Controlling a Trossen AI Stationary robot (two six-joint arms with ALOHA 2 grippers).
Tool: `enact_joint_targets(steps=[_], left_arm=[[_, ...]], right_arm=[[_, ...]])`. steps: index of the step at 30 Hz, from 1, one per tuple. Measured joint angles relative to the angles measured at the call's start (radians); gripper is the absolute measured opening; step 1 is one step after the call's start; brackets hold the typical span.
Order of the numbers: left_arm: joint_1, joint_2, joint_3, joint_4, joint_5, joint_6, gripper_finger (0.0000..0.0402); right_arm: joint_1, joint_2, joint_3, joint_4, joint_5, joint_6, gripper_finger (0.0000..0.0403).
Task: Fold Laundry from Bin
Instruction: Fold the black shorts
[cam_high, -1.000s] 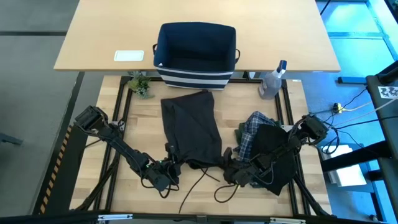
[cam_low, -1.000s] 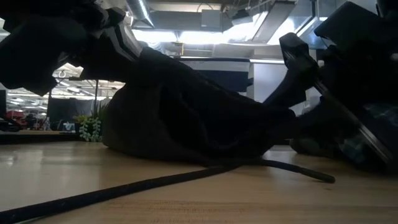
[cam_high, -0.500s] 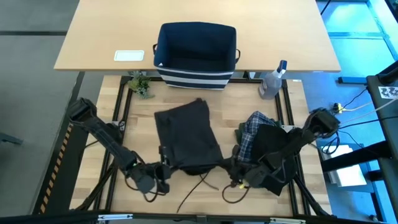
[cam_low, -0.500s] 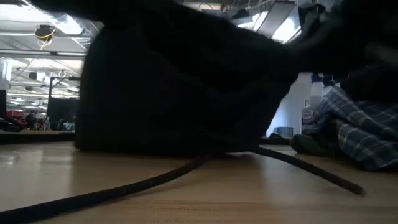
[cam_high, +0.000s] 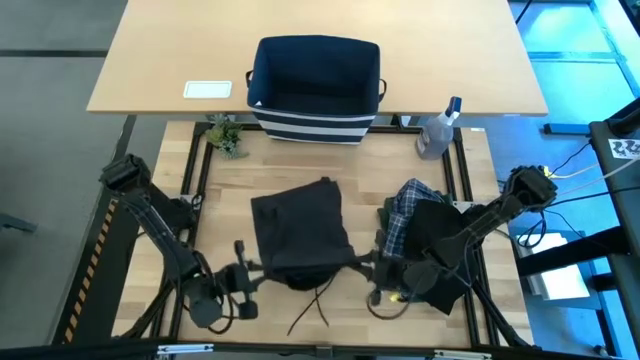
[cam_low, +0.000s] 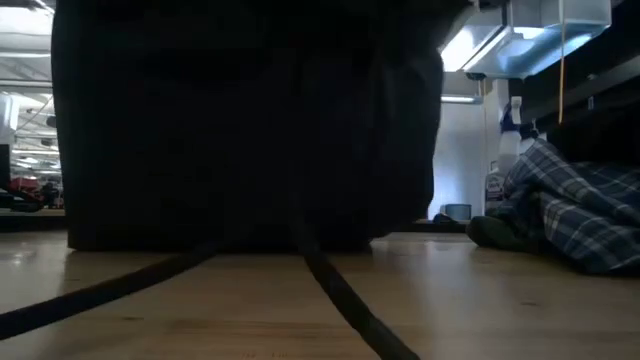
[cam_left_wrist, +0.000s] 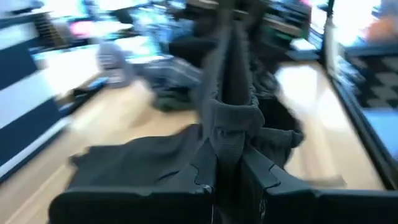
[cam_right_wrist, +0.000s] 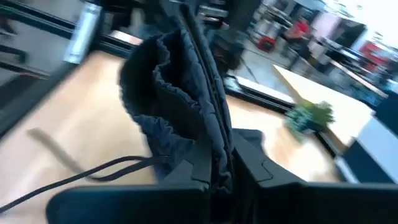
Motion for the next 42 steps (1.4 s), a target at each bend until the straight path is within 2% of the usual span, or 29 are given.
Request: enact_joint_targets(steps=[2,5,10,13,17,20,23,27,29,32,34,36,39,42], left_arm=[[-0.010,-0.004,0.001,-0.085,-0.085,-0.133,0.0023],[-0.010,-0.023,0.001,-0.277,-0.097,-0.375,0.0023],[0.002,-0.038,0.000,-0.539,-0.078,-0.711,0.0023],[0.003,-0.052,0.000,-0.693,-0.071,-0.891,0.0023],[0.001,-0.063,-0.005,-0.783,-0.039,-1.028,0.0023],[-0.010,-0.065,-0.012,-0.766,-0.021,-1.050,0.0023],[-0.017,-0.065,-0.021,-0.732,-0.016,-1.035,0.0023],[0.007,-0.078,-0.067,-0.617,0.035,-0.848,0.0023],[0.046,-0.104,-0.118,-0.460,0.119,-0.685,0.0023],[0.118,-0.124,-0.220,-0.055,0.331,-0.326,0.0023],[0.162,-0.132,-0.274,0.148,0.407,-0.165,0.0023],[0.197,-0.156,-0.311,0.231,0.424,-0.079,0.0023],[0.237,-0.237,-0.379,0.268,0.427,-0.016,0.0023],[0.266,-0.348,-0.503,0.359,0.418,0.006,0.0023]], right_arm=[[-0.034,-0.001,0.035,-0.050,0.024,0.000,0.0022],[-0.124,-0.001,0.050,-0.089,0.010,0.035,0.0022],[-0.326,0.003,0.050,-0.094,-0.217,0.147,0.0022],[-0.422,0.003,0.050,-0.074,-0.348,0.158,0.0022],[-0.466,0.003,0.050,-0.040,-0.460,0.158,0.0022],[-0.456,0.003,0.050,-0.060,-0.476,0.187,0.0022],[-0.415,0.003,0.039,-0.057,-0.472,0.214,0.0022],[-0.384,0.003,0.002,-0.025,-0.455,0.218,0.0022],[-0.385,0.003,-0.015,-0.005,-0.457,0.241,0.0022],[-0.387,0.003,-0.030,0.003,-0.463,0.262,0.0022],[-0.385,0.002,-0.031,0.006,-0.459,0.262,0.0022],[-0.387,0.001,-0.031,0.015,-0.451,0.262,0.0022],[-0.387,0.000,-0.031,0.017,-0.446,0.263,0.0022],[-0.387,0.000,-0.030,0.001,-0.375,0.264,0.0022]])
